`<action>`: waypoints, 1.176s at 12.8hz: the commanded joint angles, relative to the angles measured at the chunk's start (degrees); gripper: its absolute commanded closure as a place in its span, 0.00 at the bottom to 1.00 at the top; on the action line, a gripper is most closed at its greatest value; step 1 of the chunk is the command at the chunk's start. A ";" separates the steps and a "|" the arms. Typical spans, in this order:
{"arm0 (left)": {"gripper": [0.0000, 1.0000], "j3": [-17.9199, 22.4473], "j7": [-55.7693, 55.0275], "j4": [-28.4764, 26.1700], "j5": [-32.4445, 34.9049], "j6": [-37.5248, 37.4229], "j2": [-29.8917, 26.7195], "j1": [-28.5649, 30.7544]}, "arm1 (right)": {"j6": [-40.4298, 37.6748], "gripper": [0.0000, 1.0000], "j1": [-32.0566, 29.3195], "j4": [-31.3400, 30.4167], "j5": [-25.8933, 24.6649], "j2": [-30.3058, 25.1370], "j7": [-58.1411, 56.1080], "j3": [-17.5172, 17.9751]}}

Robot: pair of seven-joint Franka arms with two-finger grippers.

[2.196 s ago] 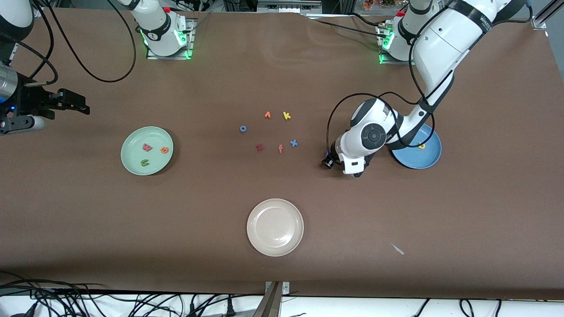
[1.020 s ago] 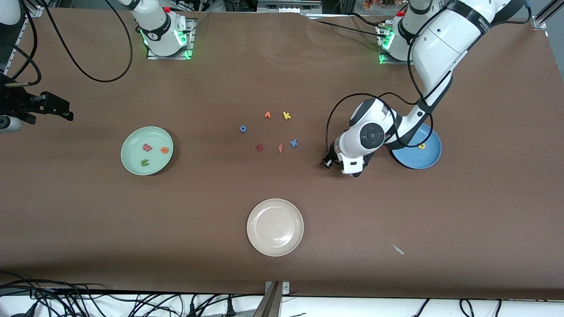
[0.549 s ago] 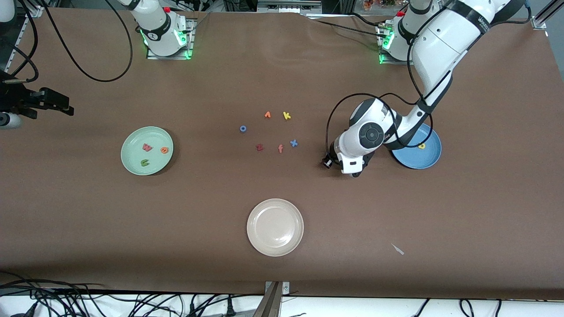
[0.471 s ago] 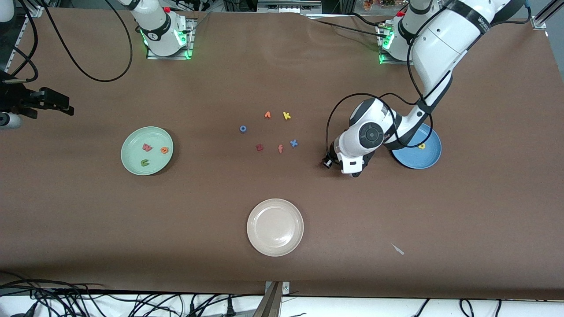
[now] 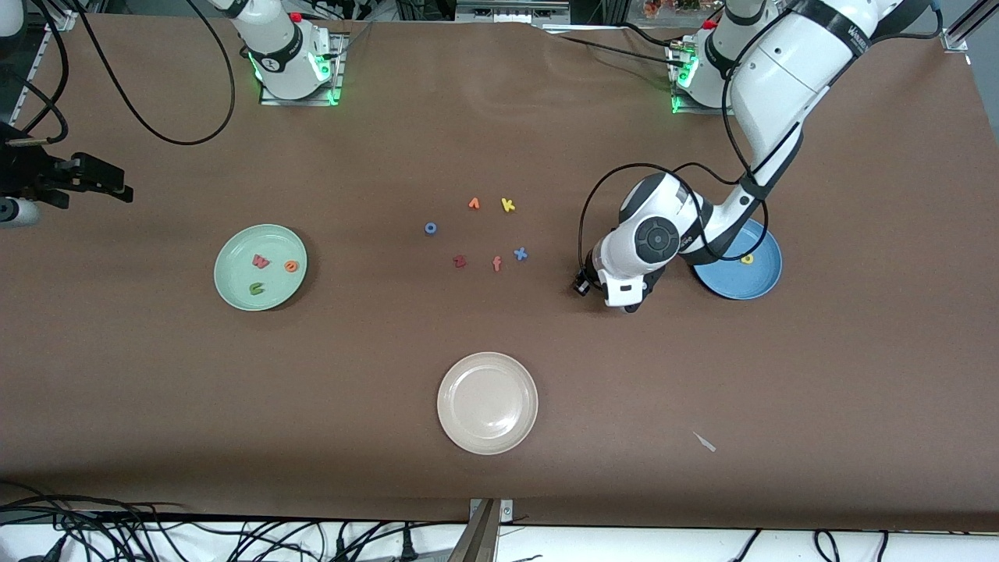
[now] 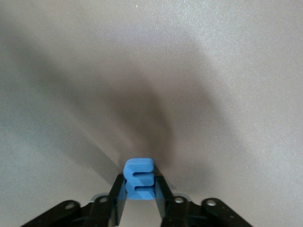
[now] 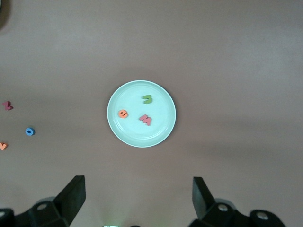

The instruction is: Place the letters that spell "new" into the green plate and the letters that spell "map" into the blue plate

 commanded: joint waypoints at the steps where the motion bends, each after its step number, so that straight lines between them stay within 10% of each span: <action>1: 0.78 1.52 -0.11 -0.85 2.30 0.96 0.57 0.15 | -0.35 0.00 -0.25 0.49 0.85 -1.17 -0.71 0.36; 7: 0.85 0.56 8.75 0.73 1.52 -9.67 -5.75 4.27 | 0.00 0.00 -0.08 -1.18 -0.29 -3.28 -0.09 0.02; 15: 0.85 -10.79 39.14 0.73 1.68 -32.78 -12.96 27.99 | 0.80 0.00 0.01 -1.09 -0.29 -3.19 -0.45 -1.04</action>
